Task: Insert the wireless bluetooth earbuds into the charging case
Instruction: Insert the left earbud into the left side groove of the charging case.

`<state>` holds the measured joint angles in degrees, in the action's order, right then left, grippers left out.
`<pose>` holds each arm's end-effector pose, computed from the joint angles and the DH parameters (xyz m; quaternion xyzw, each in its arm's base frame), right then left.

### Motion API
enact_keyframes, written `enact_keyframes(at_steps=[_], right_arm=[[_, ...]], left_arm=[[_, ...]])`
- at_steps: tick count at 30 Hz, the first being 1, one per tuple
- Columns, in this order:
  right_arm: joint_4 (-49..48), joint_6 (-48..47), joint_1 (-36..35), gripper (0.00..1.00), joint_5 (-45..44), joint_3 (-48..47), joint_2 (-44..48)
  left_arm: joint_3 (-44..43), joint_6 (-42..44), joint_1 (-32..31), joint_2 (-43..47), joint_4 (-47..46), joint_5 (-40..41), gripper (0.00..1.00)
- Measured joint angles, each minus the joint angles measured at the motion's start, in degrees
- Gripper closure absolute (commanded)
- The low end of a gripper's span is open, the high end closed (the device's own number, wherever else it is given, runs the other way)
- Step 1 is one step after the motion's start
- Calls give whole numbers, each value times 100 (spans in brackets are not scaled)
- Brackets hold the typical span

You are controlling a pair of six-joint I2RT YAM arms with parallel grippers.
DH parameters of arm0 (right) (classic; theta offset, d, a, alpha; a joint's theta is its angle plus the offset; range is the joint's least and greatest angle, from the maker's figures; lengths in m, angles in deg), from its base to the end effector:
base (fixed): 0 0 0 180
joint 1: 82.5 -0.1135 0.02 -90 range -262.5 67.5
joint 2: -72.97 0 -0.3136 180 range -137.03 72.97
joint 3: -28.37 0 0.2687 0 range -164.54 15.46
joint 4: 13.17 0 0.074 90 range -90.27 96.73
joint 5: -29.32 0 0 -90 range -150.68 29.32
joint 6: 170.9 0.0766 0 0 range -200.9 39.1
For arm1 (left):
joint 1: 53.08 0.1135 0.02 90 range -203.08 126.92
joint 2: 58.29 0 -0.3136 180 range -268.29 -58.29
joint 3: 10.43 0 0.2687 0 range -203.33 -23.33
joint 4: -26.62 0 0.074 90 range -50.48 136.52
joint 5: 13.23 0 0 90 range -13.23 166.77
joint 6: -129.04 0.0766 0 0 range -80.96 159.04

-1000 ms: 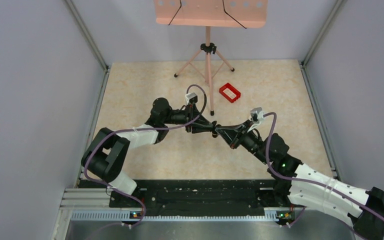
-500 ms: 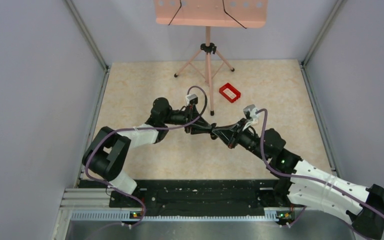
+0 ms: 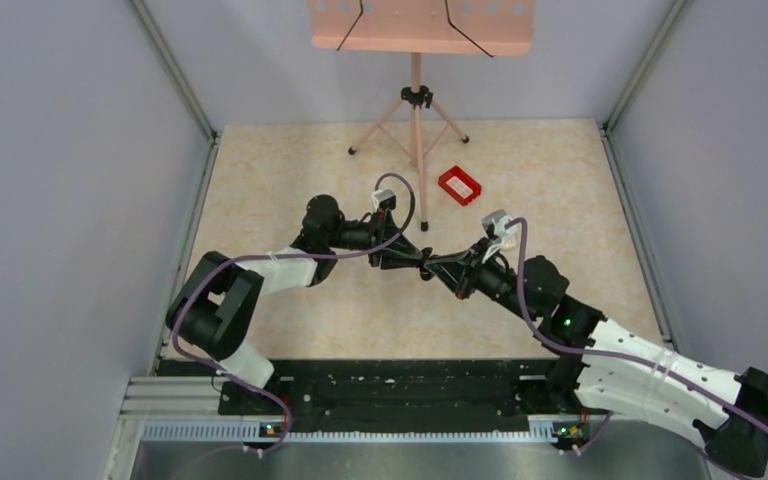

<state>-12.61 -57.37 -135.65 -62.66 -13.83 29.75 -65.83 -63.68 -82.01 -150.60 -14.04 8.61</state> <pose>0.1284 0.1670 0.3193 -0.1715 0.6960 0.4228 0.5545 0.2717 -0.2314 0.2722 0.0128 -0.6983 0.7084 0.1019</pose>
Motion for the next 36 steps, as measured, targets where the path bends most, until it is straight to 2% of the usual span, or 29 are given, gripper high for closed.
enact_keyframes(at_steps=[11,24,30,36], right_arm=[[70,0,0,100,81,-11,-44],[356,-37,-66,66,57,-199,-129],[544,-9,-114,48,46,-201,46],[850,98,-162,37,55,-201,195]], left_arm=[[0,4,0,0,20,-46,100],[0,70,26,-11,72,4,100],[-122,382,20,-9,507,136,100],[-190,603,28,4,761,369,100]])
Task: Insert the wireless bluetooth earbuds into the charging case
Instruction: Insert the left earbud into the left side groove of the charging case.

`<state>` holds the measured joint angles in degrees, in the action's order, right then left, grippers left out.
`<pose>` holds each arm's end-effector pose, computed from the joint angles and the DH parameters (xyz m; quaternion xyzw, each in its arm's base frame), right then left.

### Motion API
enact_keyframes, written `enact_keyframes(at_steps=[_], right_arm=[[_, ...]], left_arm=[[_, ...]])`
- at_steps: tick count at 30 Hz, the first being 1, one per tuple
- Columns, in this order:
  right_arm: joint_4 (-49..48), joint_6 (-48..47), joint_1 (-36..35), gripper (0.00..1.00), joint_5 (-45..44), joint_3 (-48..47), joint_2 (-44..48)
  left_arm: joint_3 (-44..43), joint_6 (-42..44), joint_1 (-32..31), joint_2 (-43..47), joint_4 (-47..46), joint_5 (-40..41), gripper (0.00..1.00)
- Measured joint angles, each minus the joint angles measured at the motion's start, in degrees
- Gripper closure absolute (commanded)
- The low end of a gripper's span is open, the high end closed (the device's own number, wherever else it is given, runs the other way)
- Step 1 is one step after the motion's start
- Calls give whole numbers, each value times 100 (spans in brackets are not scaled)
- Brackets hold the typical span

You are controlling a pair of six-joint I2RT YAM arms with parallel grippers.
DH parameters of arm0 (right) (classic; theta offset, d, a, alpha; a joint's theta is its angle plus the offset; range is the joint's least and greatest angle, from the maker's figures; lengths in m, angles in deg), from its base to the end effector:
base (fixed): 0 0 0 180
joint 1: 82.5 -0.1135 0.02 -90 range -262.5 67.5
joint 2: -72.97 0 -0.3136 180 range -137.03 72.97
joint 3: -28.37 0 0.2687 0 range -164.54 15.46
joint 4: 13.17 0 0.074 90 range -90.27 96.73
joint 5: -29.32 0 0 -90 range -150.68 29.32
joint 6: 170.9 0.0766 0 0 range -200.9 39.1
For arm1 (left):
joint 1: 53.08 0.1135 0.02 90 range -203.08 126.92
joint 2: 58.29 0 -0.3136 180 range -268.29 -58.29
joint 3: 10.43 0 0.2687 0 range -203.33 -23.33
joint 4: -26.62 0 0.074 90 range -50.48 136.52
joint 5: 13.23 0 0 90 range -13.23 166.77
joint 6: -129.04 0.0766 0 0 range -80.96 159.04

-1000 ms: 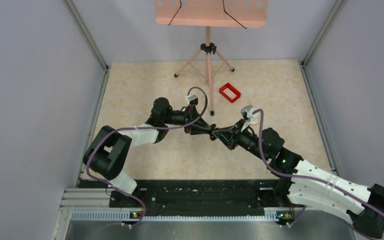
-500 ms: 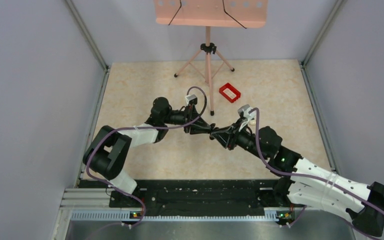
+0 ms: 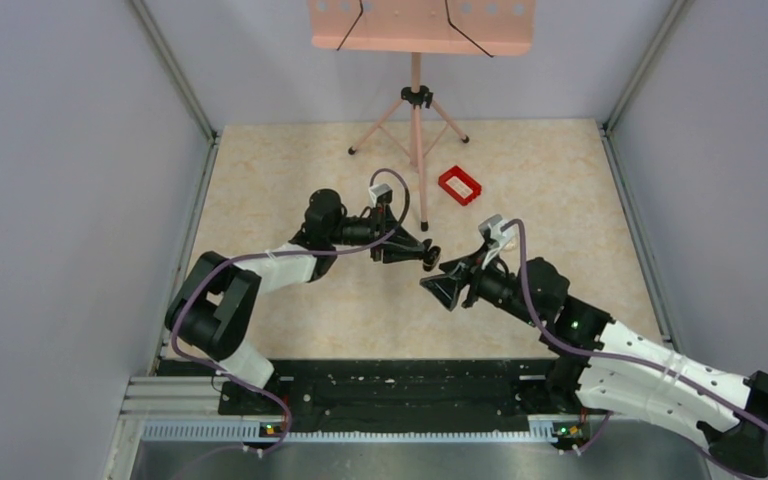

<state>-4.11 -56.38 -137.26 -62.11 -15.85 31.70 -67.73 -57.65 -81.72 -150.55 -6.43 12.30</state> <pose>0.1183 0.1642 0.3182 -0.1859 0.7202 0.4192 0.5206 0.2824 -0.2330 0.2693 0.0329 -0.7114 0.6985 0.0706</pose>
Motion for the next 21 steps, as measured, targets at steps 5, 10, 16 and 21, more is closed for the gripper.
enact_keyframes(at_steps=[5,10,16,21], right_arm=[[151,138,-15,35,-177,0,306],[210,221,-20,29,-468,0,595],[605,354,-22,21,-1040,0,772],[874,560,107,28,-1172,-96,754]], left_arm=[[-133,372,7,140,420,103,100],[-247,719,7,249,774,111,100],[-289,1200,7,260,1316,114,100],[-522,1932,7,380,2275,136,100]])
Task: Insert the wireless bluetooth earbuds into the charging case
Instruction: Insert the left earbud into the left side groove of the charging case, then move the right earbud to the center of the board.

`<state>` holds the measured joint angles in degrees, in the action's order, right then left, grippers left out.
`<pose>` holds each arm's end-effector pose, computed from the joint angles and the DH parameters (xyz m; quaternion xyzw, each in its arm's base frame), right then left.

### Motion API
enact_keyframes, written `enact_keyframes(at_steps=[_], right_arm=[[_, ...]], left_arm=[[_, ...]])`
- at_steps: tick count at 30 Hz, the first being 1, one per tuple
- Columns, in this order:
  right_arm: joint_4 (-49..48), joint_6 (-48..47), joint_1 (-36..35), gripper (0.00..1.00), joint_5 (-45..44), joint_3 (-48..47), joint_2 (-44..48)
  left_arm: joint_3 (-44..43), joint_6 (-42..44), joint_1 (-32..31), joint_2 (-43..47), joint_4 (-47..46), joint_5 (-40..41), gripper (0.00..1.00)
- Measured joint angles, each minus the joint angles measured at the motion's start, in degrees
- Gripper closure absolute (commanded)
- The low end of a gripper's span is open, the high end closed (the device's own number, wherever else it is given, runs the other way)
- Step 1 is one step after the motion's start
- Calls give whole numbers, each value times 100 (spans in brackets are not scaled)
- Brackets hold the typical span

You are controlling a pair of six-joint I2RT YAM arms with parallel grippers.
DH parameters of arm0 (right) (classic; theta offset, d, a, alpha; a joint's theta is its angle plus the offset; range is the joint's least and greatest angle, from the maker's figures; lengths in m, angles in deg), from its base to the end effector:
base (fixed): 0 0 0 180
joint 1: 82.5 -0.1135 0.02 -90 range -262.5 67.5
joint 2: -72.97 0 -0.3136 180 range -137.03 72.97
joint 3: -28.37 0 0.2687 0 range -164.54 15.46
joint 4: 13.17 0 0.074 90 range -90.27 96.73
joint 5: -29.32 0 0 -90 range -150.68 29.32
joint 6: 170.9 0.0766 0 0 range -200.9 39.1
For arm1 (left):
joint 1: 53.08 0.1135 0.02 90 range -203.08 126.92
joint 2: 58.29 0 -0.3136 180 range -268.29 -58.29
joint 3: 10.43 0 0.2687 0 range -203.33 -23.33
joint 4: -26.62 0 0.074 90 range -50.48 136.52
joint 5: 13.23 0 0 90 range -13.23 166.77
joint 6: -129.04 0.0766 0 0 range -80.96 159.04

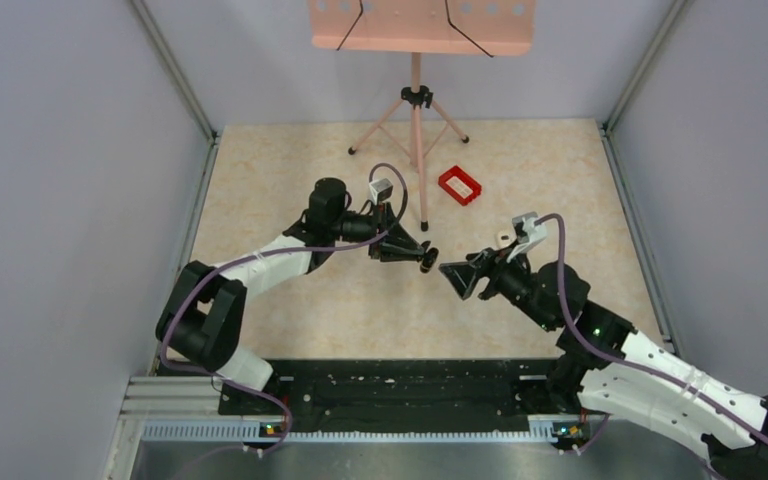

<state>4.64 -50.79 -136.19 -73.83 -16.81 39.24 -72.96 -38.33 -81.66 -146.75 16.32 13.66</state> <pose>0.1148 0.1268 0.3245 -0.0765 0.7403 0.3789 0.5500 0.2816 -0.2312 0.2802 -0.0077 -0.7489 0.6622 0.0227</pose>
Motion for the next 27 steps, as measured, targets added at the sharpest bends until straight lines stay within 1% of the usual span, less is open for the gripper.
enact_keyframes(at_steps=[2,3,7,8,13,27], right_arm=[[46,103,140,41,85,-61,-37],[68,142,201,54,129,-94,-74],[125,240,293,89,378,-269,-262],[144,267,293,100,446,-315,-343],[199,313,293,100,822,-459,-739],[236,308,295,100,1331,-459,-1189]], left_arm=[[-114,258,0,46,293,24,100],[-151,356,0,66,398,42,100],[-186,595,0,122,654,85,100],[-186,627,0,122,702,94,100],[-186,726,2,122,839,125,100],[-186,791,2,149,892,129,100]])
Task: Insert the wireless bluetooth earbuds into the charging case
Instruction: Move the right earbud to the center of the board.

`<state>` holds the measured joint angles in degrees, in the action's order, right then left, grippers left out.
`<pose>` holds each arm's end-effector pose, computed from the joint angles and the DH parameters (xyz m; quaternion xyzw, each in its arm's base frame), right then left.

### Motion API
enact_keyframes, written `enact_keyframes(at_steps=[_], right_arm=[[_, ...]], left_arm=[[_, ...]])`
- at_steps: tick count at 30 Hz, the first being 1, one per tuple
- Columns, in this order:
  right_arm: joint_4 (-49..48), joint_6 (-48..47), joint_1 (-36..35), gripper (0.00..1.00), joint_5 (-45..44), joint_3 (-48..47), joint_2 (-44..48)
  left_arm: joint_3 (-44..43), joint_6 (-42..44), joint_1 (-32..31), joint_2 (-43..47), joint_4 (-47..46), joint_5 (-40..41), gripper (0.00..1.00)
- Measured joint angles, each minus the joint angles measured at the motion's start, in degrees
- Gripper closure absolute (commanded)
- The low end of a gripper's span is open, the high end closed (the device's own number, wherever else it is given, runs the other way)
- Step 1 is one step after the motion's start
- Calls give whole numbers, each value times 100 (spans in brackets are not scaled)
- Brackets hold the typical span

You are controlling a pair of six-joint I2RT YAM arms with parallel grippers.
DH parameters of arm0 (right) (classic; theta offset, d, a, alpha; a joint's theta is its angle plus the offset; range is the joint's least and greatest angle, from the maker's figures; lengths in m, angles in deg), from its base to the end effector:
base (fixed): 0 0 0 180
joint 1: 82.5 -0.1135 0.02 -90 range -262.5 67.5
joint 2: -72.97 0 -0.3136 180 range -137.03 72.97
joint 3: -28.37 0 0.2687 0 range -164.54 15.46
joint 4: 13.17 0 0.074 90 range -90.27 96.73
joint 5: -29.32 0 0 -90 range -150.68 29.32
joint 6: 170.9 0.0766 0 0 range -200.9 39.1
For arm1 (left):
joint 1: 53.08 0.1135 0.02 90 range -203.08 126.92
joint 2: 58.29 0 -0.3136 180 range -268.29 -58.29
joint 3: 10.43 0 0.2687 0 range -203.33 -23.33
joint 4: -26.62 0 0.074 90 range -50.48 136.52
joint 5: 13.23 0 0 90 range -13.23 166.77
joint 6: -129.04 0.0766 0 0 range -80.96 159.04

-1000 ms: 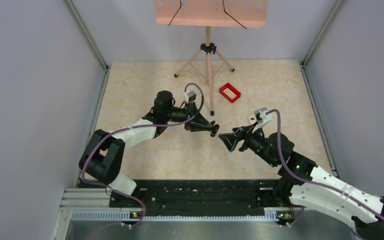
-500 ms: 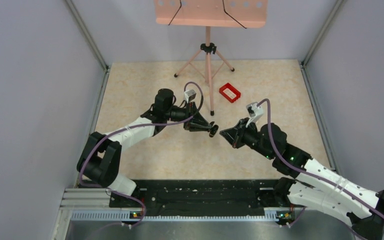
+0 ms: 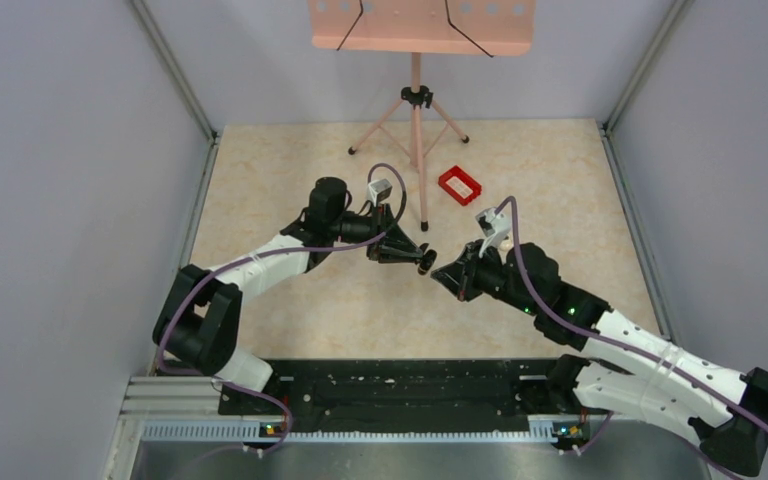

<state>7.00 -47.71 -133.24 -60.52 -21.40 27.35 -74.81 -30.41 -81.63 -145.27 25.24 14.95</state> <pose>0.1349 0.1654 0.3155 -0.1227 0.7893 0.4032 0.4466 0.2789 -0.2286 0.2835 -0.0245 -0.7648 0.6438 0.0020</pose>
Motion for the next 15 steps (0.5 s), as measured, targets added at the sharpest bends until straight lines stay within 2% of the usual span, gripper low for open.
enact_keyframes(at_steps=[15], right_arm=[[-79,-15,2,100,-114,-2,-22]], left_arm=[[0,4,-2,37,61,2,100]])
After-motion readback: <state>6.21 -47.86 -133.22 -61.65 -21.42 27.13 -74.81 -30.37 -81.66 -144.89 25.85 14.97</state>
